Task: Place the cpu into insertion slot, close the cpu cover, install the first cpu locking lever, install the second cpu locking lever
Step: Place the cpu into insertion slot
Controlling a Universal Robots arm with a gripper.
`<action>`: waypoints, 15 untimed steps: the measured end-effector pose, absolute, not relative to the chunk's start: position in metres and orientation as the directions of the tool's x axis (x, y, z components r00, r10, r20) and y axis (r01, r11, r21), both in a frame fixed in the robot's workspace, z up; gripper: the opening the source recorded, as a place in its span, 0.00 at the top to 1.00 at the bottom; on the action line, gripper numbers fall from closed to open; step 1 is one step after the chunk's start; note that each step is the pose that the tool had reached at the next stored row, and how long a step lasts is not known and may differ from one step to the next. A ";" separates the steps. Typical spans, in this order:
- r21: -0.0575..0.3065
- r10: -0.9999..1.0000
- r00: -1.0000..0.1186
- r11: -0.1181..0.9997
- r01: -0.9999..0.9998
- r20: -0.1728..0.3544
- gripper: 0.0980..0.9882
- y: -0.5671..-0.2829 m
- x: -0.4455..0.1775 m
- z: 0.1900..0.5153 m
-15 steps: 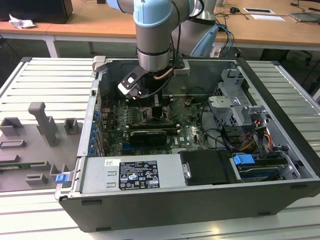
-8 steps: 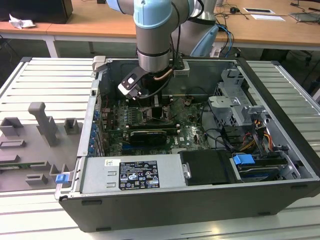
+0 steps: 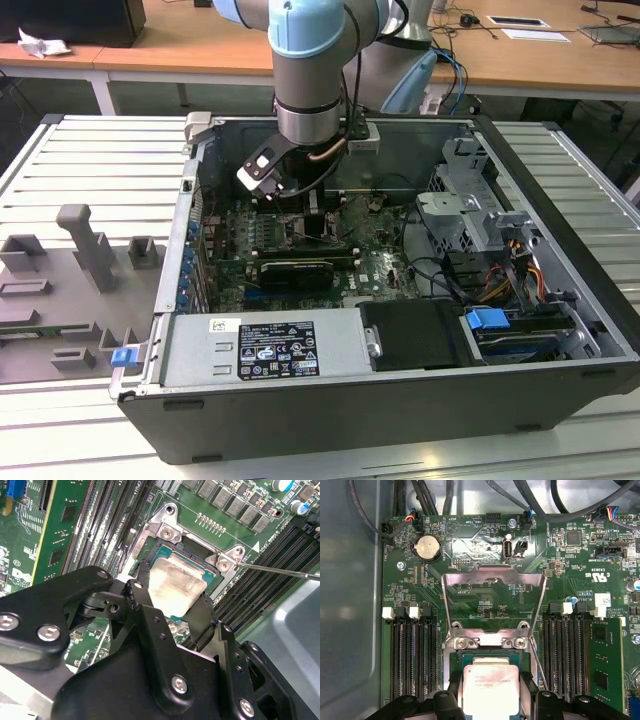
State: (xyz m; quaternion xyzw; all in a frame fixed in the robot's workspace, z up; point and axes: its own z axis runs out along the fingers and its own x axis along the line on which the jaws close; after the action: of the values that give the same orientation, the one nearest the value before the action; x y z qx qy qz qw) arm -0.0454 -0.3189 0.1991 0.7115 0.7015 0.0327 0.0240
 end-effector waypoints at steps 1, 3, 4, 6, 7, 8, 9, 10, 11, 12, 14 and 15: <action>0.080 1.000 0.014 -0.015 0.997 0.013 0.49 -0.319 -0.045 0.199; 0.080 1.000 0.014 -0.015 0.997 0.013 0.42 -0.319 -0.045 0.199; 0.080 1.000 0.014 -0.015 0.997 0.013 0.42 -0.319 -0.045 0.199; 0.080 1.000 0.014 -0.015 0.997 0.013 0.42 -0.319 -0.045 0.199; 0.080 1.000 0.014 -0.015 0.997 0.013 0.42 -0.319 -0.045 0.200; 0.080 1.000 0.014 -0.015 0.997 0.013 0.42 -0.319 -0.045 0.201; 0.080 1.000 0.014 -0.015 0.997 0.013 0.42 -0.319 -0.045 0.202; 0.080 1.000 0.014 -0.015 0.997 0.013 0.42 -0.319 -0.045 0.203; 0.080 1.000 0.014 -0.015 0.997 0.013 0.42 -0.319 -0.045 0.205; 0.080 1.000 0.014 -0.015 0.997 0.013 0.42 -0.319 -0.045 0.207; 0.080 1.000 0.014 -0.015 0.997 0.013 0.52 -0.319 -0.045 0.213; 0.080 1.000 0.014 -0.015 0.997 0.013 0.65 -0.319 -0.045 0.215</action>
State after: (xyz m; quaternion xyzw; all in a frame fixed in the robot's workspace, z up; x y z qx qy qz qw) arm -0.0454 -0.3189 0.2146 0.7115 0.7015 0.0327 0.0240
